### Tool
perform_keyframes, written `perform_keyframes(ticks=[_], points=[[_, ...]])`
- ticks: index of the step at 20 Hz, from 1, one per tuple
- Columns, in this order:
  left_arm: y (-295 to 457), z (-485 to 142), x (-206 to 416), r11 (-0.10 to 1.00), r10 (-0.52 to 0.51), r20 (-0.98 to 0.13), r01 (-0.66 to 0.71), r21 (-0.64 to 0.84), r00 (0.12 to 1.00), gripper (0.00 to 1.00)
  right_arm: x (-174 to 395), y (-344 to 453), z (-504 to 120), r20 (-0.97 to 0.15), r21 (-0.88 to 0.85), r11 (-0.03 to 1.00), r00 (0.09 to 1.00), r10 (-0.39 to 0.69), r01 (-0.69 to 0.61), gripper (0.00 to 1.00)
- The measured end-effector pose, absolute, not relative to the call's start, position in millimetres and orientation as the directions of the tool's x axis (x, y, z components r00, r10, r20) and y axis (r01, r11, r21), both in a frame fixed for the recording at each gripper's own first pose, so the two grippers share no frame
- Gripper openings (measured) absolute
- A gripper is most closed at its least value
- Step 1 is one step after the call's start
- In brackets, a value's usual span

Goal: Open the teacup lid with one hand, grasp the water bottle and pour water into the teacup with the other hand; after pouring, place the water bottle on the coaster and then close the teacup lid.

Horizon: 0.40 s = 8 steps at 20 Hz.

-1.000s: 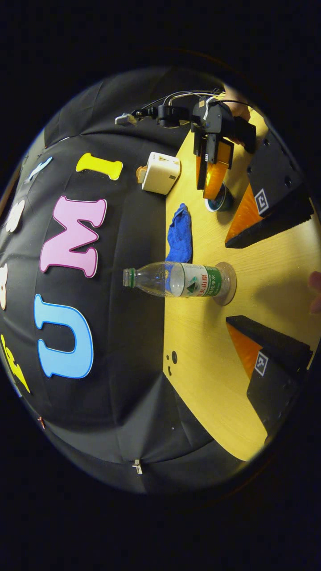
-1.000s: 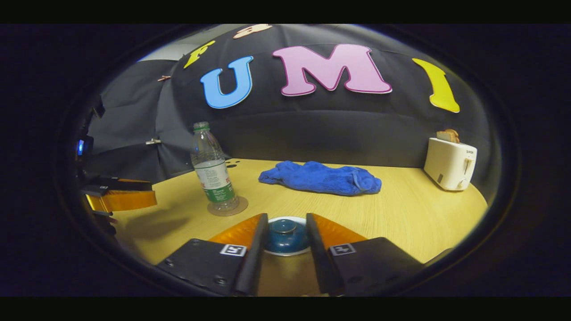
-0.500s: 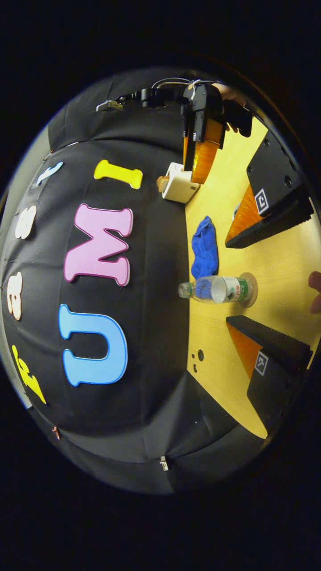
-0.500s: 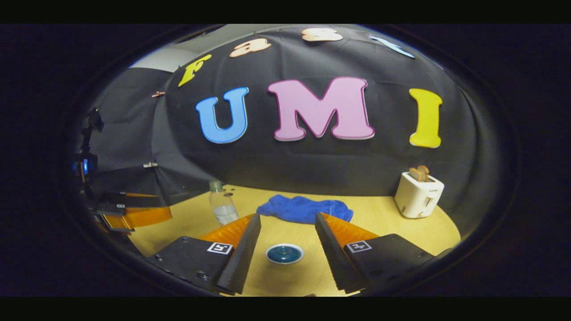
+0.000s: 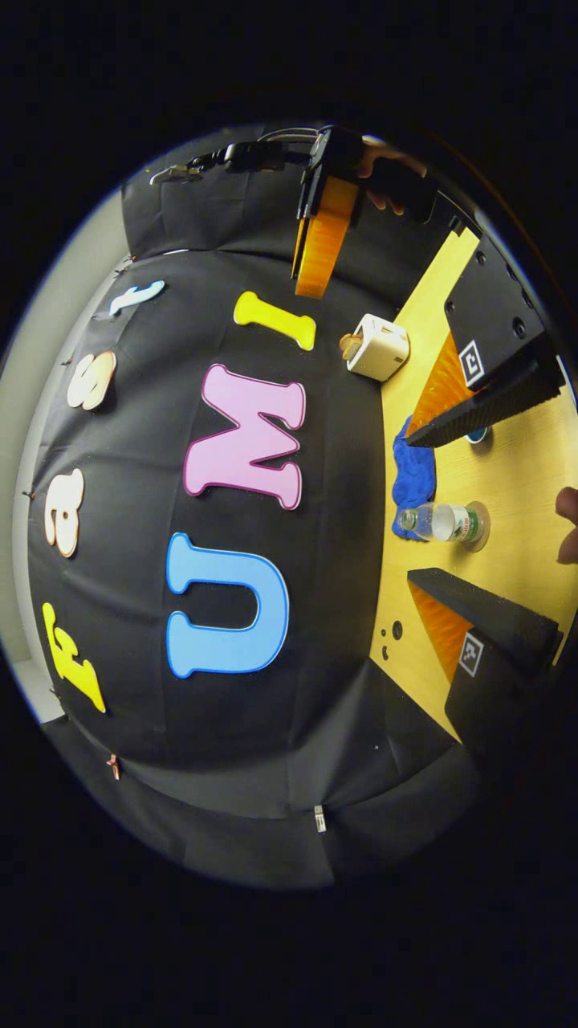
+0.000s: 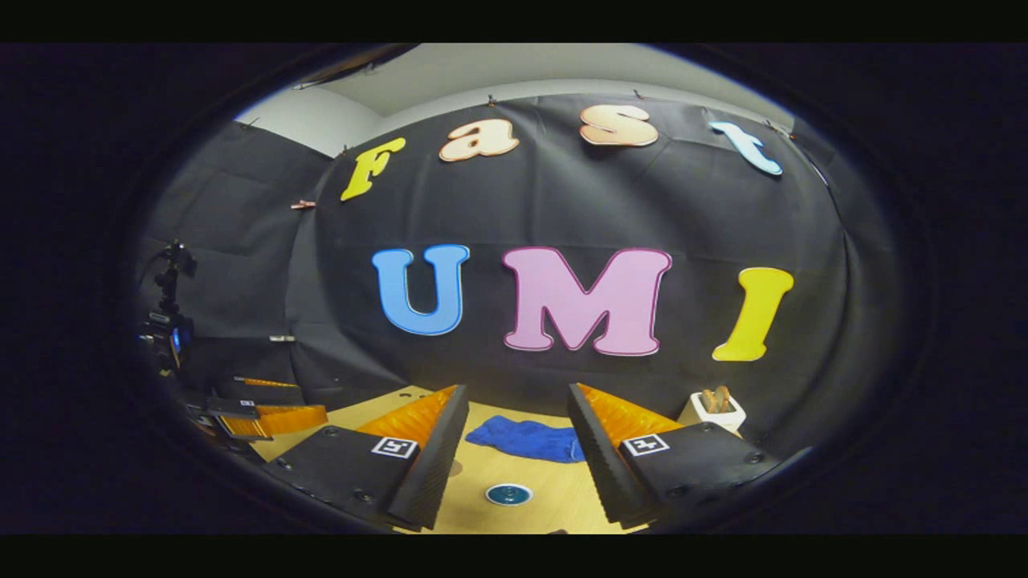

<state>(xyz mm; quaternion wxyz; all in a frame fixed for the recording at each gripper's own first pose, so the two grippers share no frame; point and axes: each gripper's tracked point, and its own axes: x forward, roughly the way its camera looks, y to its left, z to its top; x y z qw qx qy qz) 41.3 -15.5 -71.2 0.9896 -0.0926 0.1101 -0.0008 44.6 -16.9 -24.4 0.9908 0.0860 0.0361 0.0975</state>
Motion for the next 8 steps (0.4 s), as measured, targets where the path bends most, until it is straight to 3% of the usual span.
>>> perform_keyframes(ticks=[8], points=[[-6.0,-47.3,16.5,0.980,-0.031,-0.196,-0.008,-0.198,0.980,0.95,3.5,4.4,-12.0,-0.061,0.187,0.965,0.978,0.199,-0.184,0.80]])
